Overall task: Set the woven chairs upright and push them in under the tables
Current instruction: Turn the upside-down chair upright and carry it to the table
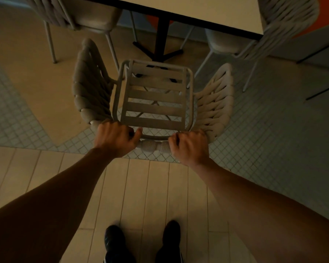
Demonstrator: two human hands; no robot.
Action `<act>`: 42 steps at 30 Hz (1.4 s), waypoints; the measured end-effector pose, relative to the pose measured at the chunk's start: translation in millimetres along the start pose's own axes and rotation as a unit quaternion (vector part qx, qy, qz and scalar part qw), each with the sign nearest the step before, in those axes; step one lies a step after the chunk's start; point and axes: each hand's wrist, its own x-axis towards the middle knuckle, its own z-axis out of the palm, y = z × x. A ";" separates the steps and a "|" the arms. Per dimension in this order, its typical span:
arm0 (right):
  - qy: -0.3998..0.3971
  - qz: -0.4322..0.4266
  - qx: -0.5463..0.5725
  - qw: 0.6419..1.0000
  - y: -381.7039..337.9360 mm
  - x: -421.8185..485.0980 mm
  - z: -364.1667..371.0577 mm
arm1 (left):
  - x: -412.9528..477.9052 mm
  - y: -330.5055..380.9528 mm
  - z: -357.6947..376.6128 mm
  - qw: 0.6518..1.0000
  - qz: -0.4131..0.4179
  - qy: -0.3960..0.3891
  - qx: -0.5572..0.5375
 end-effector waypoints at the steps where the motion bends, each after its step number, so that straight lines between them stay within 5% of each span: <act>1: 0.000 0.003 0.004 1.000 0.3 1.9 -0.1 | 0.9 -2.4 1.6 1.000 0.001 0.014 -0.011; 6: -0.078 0.044 -0.030 0.996 -1.5 11.2 3.9 | 8.7 -5.8 5.5 1.000 -0.013 -0.008 0.016; 12: -0.047 0.020 -0.021 0.998 1.6 9.5 1.5 | 8.2 -7.2 5.0 0.999 0.008 -0.027 0.038; 23: -0.152 0.103 -0.004 0.983 -4.5 7.6 -5.1 | 10.6 -0.8 13.5 0.998 -0.053 -0.039 -0.003; 29: -0.098 0.125 0.017 0.987 1.7 2.5 -8.1 | 15.5 5.4 20.0 0.998 -0.053 -0.016 0.001; 34: -0.161 0.097 0.031 0.982 13.6 9.3 -5.7 | 23.7 9.9 15.9 0.998 -0.052 -0.018 -0.006; 42: -0.145 0.041 -0.019 0.988 34.2 18.4 -6.0 | 40.0 22.5 19.3 0.998 -0.055 -0.021 0.010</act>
